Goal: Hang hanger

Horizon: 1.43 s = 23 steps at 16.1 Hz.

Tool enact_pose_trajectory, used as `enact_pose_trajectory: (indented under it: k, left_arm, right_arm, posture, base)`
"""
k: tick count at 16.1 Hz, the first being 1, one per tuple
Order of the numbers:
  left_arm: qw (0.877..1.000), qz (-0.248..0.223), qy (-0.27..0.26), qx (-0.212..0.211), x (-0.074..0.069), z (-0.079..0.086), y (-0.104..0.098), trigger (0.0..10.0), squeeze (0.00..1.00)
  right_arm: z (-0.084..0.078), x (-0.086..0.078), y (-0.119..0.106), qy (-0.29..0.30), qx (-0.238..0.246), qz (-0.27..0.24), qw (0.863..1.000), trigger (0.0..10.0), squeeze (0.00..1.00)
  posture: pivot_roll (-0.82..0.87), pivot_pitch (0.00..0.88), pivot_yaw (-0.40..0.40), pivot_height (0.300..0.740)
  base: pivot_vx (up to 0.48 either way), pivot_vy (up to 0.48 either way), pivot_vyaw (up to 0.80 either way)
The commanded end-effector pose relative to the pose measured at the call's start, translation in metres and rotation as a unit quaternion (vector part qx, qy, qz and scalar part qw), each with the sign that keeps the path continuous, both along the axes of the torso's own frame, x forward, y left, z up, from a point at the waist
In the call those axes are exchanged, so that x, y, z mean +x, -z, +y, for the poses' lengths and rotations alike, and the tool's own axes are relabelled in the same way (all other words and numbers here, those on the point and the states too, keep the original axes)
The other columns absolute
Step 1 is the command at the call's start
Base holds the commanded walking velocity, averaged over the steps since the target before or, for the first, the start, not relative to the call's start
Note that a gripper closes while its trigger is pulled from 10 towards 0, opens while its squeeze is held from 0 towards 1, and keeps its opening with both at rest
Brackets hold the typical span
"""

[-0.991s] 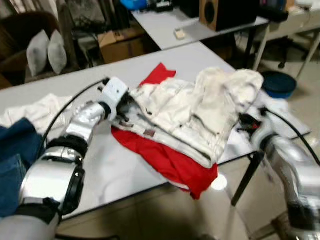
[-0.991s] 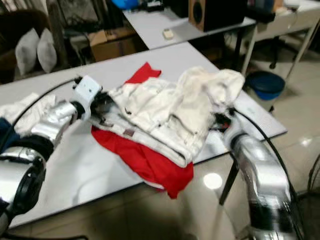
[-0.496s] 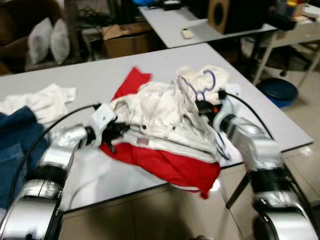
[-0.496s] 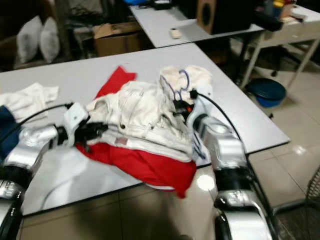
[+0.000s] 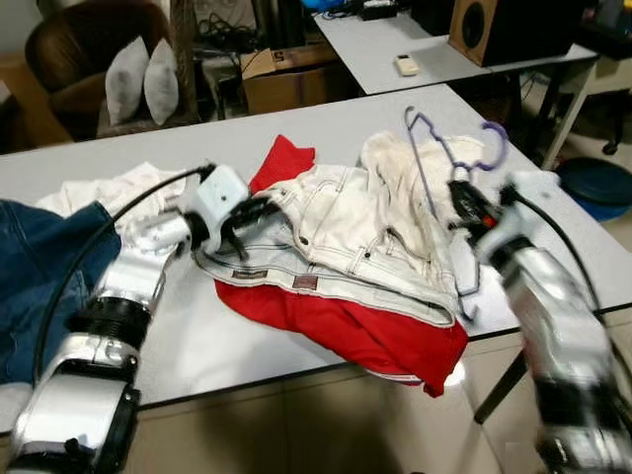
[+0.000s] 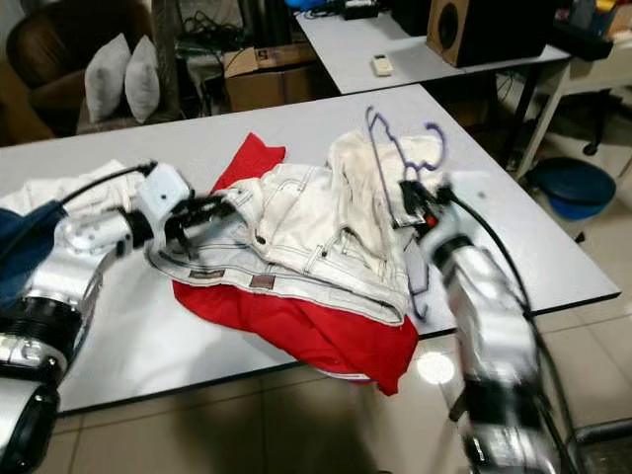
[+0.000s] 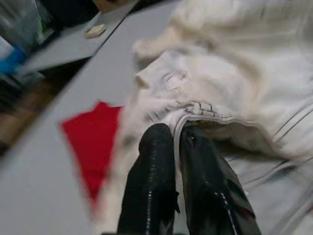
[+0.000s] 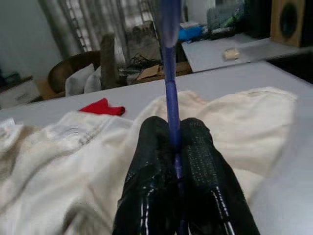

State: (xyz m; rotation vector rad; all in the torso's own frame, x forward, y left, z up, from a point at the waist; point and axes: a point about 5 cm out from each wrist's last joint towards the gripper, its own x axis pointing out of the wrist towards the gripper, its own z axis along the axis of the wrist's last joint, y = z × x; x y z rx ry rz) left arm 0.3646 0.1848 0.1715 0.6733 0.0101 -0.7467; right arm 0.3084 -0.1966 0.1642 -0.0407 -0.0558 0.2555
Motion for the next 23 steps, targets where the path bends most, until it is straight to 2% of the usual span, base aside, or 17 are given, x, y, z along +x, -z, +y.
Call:
enact_pose_trajectory:
  k: [1, 2, 4, 5, 6, 8, 9, 10, 11, 13, 15, 18, 19, 20, 21, 22, 23]
  left_arm:
    - [0.998, -0.046, -0.035, 0.039, 0.006, 0.008, -0.009, 10.0, 1.00]
    - [0.997, -0.060, -0.055, 0.001, 0.009, 0.010, -0.015, 10.0, 1.00]
    - [0.999, -0.049, -0.009, -0.018, 0.003, 0.004, -0.014, 10.0, 1.00]
    - [0.999, -0.029, 0.044, 0.002, -0.005, 0.000, -0.006, 10.0, 1.00]
    - [0.995, -0.017, 0.083, 0.056, -0.014, -0.001, 0.005, 10.0, 1.00]
    - [0.989, -0.056, 0.081, 0.112, -0.017, 0.002, 0.014, 10.0, 1.00]
    - [0.985, -0.066, 0.089, 0.133, -0.021, 0.003, 0.020, 10.0, 0.88]
    - [0.984, -0.063, 0.092, 0.142, -0.024, 0.005, 0.025, 10.0, 0.22]
    - [0.979, -0.057, 0.087, 0.176, -0.029, 0.014, 0.035, 10.0, 0.00]
    - [0.975, -0.078, 0.098, 0.186, -0.039, 0.019, 0.041, 10.0, 0.00]
    - [0.970, -0.049, 0.104, 0.216, -0.046, 0.026, 0.055, 10.0, 0.00]
    - [0.972, -0.108, 0.110, 0.178, -0.055, 0.024, 0.047, 10.0, 0.00]
    - [0.975, -0.096, 0.120, 0.162, -0.060, 0.023, 0.053, 10.0, 0.09]
    - [0.978, -0.076, 0.123, 0.152, -0.064, 0.025, 0.058, 10.0, 1.00]
    - [0.979, -0.066, 0.124, 0.147, -0.065, 0.026, 0.060, 10.0, 1.00]
    - [0.987, -0.073, 0.119, 0.081, -0.066, 0.024, 0.050, 10.0, 1.00]
    - [0.989, -0.058, 0.123, 0.055, -0.066, 0.023, 0.046, 10.0, 1.00]
  right_arm:
    - [0.006, -0.011, 0.007, -0.011, -0.019, 0.016, 1.000, 10.0, 0.00]
    - [0.008, -0.020, 0.009, -0.006, -0.026, 0.014, 1.000, 10.0, 0.00]
    - [0.015, -0.040, 0.014, -0.005, -0.021, 0.018, 1.000, 10.0, 0.00]
    - [0.020, -0.049, 0.017, -0.004, -0.021, 0.023, 0.999, 10.0, 0.00]
    - [0.025, -0.058, 0.019, 0.001, -0.011, 0.029, 1.000, 10.0, 0.00]
    - [0.030, -0.067, 0.021, 0.014, -0.002, 0.035, 0.999, 10.0, 0.00]
    - [0.034, -0.070, 0.023, 0.016, -0.007, 0.039, 0.999, 10.0, 0.00]
    - [0.035, -0.071, 0.024, 0.016, -0.008, 0.042, 0.999, 10.0, 0.00]
    - [0.039, -0.073, 0.027, 0.016, -0.015, 0.048, 0.999, 10.0, 0.00]
    - [0.045, -0.074, 0.029, 0.008, -0.010, 0.056, 0.998, 10.0, 0.00]
    - [0.047, -0.072, 0.031, 0.000, -0.026, 0.058, 0.998, 10.0, 0.00]
    - [0.049, -0.071, 0.031, 0.003, -0.023, 0.056, 0.998, 10.0, 0.00]
    - [0.050, -0.071, 0.032, 0.001, -0.025, 0.058, 0.998, 10.0, 0.00]
    - [0.052, -0.071, 0.033, -0.001, -0.026, 0.058, 0.998, 10.0, 0.00]
    - [0.052, -0.071, 0.033, -0.001, -0.026, 0.057, 0.998, 10.0, 0.00]
    - [0.053, -0.071, 0.031, -0.003, -0.023, 0.053, 0.998, 10.0, 0.00]
    - [0.053, -0.072, 0.031, -0.003, -0.023, 0.054, 0.998, 10.0, 0.00]
  posture:
    - [-0.15, 0.000, 0.189, 0.740]
    - [-0.16, 0.000, 0.203, 0.740]
    - [-0.16, 0.000, 0.212, 0.740]
    - [-0.16, 0.000, 0.218, 0.740]
    - [-0.16, 0.000, 0.221, 0.740]
    - [-0.16, 0.000, 0.217, 0.740]
    - [-0.16, 0.000, 0.215, 0.740]
    - [-0.16, 0.000, 0.211, 0.740]
    - [-0.16, 0.000, 0.206, 0.740]
    - [-0.13, 0.000, 0.175, 0.740]
    - [-0.12, 0.000, 0.166, 0.740]
    - [-0.09, 0.000, 0.147, 0.740]
    - [-0.08, 0.000, 0.147, 0.740]
    - [-0.08, 0.000, 0.147, 0.740]
    - [-0.08, 0.000, 0.147, 0.740]
    - [-0.08, 0.000, 0.148, 0.740]
    - [-0.08, 0.000, 0.147, 0.740]
  base:
    - [0.000, 0.000, 0.00]
    - [0.000, 0.000, 0.00]
    - [0.000, 0.000, 0.00]
    - [0.000, 0.000, 0.00]
    - [0.000, 0.000, 0.00]
    - [0.000, 0.000, 0.00]
    - [0.000, 0.000, 0.00]
    - [0.000, 0.000, 0.00]
    - [0.000, 0.000, 0.00]
    - [0.000, 0.000, 0.00]
    - [0.000, 0.000, 0.00]
    - [0.000, 0.000, 0.00]
    - [0.000, 0.000, 0.00]
    - [0.000, 0.000, 0.00]
    - [0.000, 0.000, 0.00]
    - [0.000, 0.000, 0.00]
    - [0.000, 0.000, 0.00]
